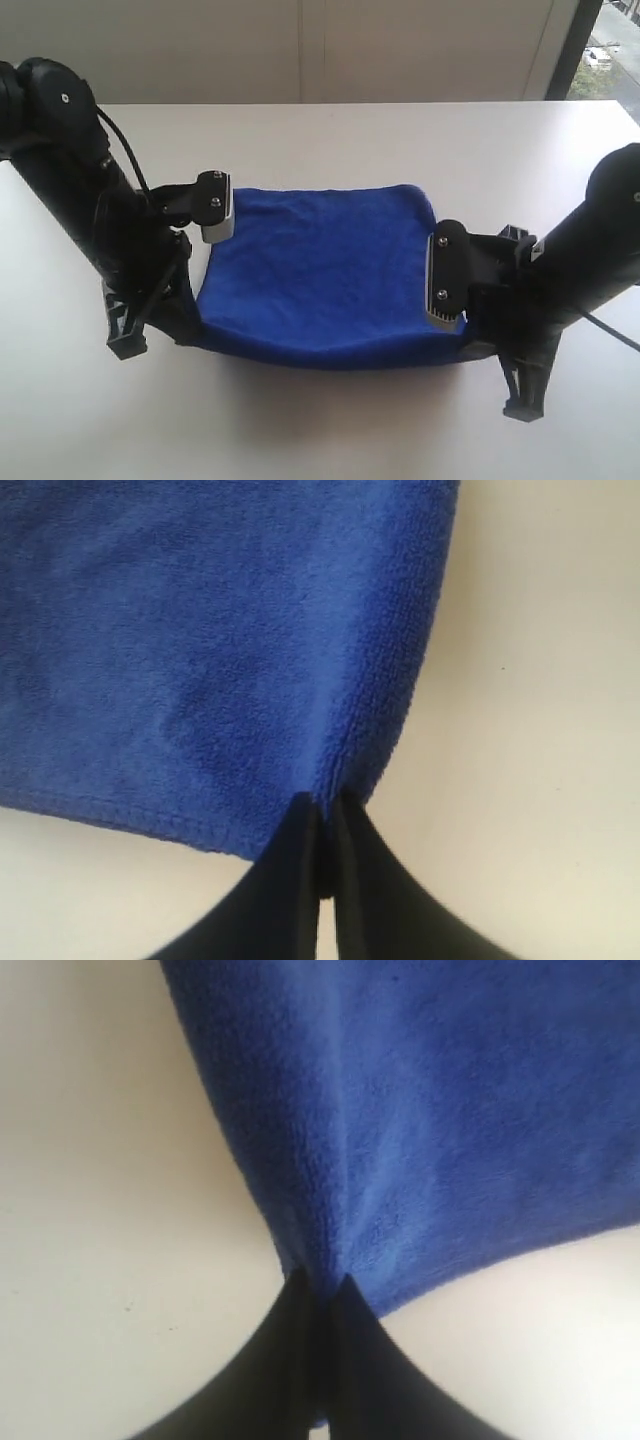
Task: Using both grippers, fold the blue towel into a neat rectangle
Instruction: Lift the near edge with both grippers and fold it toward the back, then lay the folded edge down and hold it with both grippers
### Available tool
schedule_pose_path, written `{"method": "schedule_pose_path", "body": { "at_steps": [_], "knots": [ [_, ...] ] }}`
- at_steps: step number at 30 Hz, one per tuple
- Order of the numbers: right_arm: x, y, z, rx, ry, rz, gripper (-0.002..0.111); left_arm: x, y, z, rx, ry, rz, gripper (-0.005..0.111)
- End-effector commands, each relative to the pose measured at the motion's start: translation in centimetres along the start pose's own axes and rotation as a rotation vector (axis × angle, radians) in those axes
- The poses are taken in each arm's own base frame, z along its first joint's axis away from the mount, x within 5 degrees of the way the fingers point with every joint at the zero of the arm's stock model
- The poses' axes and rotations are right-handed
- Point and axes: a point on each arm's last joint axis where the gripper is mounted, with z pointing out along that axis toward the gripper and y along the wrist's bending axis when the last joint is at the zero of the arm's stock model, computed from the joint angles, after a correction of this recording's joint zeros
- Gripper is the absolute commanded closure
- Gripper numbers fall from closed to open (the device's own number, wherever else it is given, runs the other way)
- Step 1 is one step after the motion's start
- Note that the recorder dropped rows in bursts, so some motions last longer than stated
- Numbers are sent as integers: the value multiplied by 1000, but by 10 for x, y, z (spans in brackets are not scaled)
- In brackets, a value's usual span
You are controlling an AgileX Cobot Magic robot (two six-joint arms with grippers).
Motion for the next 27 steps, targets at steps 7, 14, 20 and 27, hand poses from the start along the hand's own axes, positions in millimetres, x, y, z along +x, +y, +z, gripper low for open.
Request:
{"method": "schedule_pose_path", "body": {
  "at_steps": [7, 14, 20, 27],
  "knots": [
    [-16, -23, -34, 328, -163, 69, 108, -10, 8, -25, -234, -85, -71, 107],
    [-24, -44, -31, 472, -226, 100, 108, -21, 30, -41, -454, -209, -114, 107],
    [-29, -68, -14, 548, -245, 134, 108, -11, 61, -49, -584, -258, -193, 107],
    [-29, -94, 9, 598, -245, 181, 108, -4, 88, -22, -625, -241, -229, 107]
  ]
}}
